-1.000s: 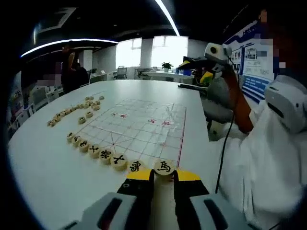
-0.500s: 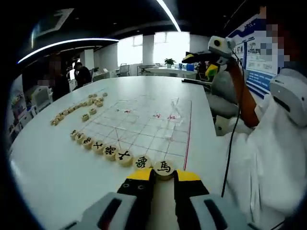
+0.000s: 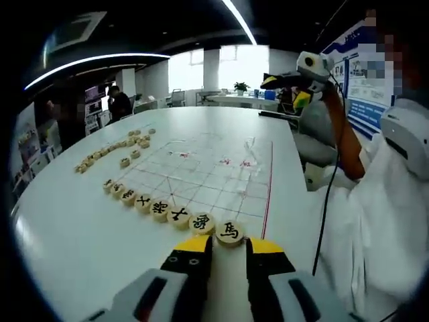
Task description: Pick up the chess pieces one by one and place each piece onto its starting position on the chessboard, setting the pieces on their correct points until all the chess pieces are arranged in the starting layout
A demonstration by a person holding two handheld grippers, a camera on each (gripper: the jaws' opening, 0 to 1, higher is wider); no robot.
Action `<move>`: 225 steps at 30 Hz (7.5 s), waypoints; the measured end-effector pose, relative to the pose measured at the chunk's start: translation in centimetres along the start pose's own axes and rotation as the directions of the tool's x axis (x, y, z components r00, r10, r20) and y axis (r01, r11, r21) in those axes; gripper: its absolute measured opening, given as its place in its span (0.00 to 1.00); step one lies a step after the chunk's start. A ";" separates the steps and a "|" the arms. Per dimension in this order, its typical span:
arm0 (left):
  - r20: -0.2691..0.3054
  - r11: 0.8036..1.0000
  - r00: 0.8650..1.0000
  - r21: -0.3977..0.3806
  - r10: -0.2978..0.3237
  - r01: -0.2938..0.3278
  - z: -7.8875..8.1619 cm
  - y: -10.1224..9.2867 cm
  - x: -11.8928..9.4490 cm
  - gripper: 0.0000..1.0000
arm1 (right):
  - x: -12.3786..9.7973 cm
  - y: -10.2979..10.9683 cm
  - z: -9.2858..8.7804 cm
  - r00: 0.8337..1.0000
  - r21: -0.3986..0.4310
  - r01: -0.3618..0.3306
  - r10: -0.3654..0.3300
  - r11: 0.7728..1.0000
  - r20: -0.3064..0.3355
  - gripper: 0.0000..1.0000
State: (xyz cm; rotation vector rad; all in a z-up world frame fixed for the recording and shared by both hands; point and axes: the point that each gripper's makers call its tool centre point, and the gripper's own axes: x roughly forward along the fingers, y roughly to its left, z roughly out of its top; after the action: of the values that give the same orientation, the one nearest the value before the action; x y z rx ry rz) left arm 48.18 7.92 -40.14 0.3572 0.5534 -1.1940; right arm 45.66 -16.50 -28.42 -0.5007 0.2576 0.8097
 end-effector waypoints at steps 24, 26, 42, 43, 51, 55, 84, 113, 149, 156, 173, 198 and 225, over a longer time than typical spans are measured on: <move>0.257 0.968 0.937 -0.141 0.237 -0.207 8.3 7.8 -2.4 0.48 | -0.3 -0.1 0.1 1.000 -0.001 0.006 -0.006 1.000 0.006 0.53; 0.274 0.956 0.922 -0.184 0.273 -0.228 9.0 9.3 -2.4 0.47 | -0.3 -0.1 0.1 1.000 0.000 0.005 -0.005 1.000 0.007 0.53; 0.225 0.913 0.897 -0.241 0.381 -0.328 10.2 16.2 1.3 0.41 | -0.6 -0.6 -0.1 1.000 0.005 0.014 -0.014 1.000 0.008 0.53; 0.224 0.913 0.896 -0.242 0.383 -0.329 10.4 16.4 1.5 0.41 | -0.6 -0.6 -0.1 1.000 0.005 0.013 -0.014 1.000 0.007 0.53; 0.204 0.895 0.886 -0.267 0.416 -0.358 11.2 18.6 3.7 0.34 | -0.6 -0.8 -0.1 1.000 0.009 0.016 -0.016 1.000 0.008 0.53; 0.207 0.884 0.875 -0.277 0.438 -0.377 12.2 19.9 5.5 0.31 | -0.7 -0.8 -0.1 1.000 0.011 0.015 -0.015 1.000 0.009 0.53; 0.051 0.846 0.874 -0.284 0.483 -0.451 15.2 29.2 18.8 0.28 | -0.2 -1.2 -1.1 1.000 0.041 0.008 -0.008 0.999 0.004 0.53; 0.079 0.870 0.887 -0.253 0.454 -0.423 16.9 27.6 17.3 0.20 | -0.5 -2.1 -1.7 1.000 0.069 0.027 -0.028 0.997 0.005 0.53; 0.180 0.978 0.966 -0.130 0.187 -0.165 8.9 5.3 0.0 0.20 | -0.3 -1.3 -1.1 1.000 0.053 0.012 -0.012 0.999 0.011 0.54; 0.158 0.995 0.983 -0.054 0.090 -0.082 6.3 0.5 -0.6 0.20 | -0.3 -0.9 -0.8 1.000 0.042 0.002 -0.003 0.999 0.014 0.54; 0.073 0.999 0.997 0.016 -0.031 0.030 0.7 -3.7 -0.4 0.20 | -0.1 -0.2 -0.8 1.000 0.021 -0.022 0.022 1.000 0.006 0.54; 0.150 0.999 0.989 -0.045 0.000 0.007 1.6 -3.0 -1.6 0.21 | -0.3 -0.2 -0.3 1.000 0.025 -0.020 0.019 0.999 0.024 0.54; 0.262 0.946 0.910 -0.124 0.322 -0.299 10.2 10.3 0.9 0.34 | -0.7 -0.6 -0.3 1.000 0.028 -0.006 0.005 1.000 0.029 0.54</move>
State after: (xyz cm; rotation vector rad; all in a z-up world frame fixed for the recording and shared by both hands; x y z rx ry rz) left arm 60.31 5.23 -32.62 0.1927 0.2840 -0.8897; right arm 45.61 -17.50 -28.20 -0.4615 0.2435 0.8174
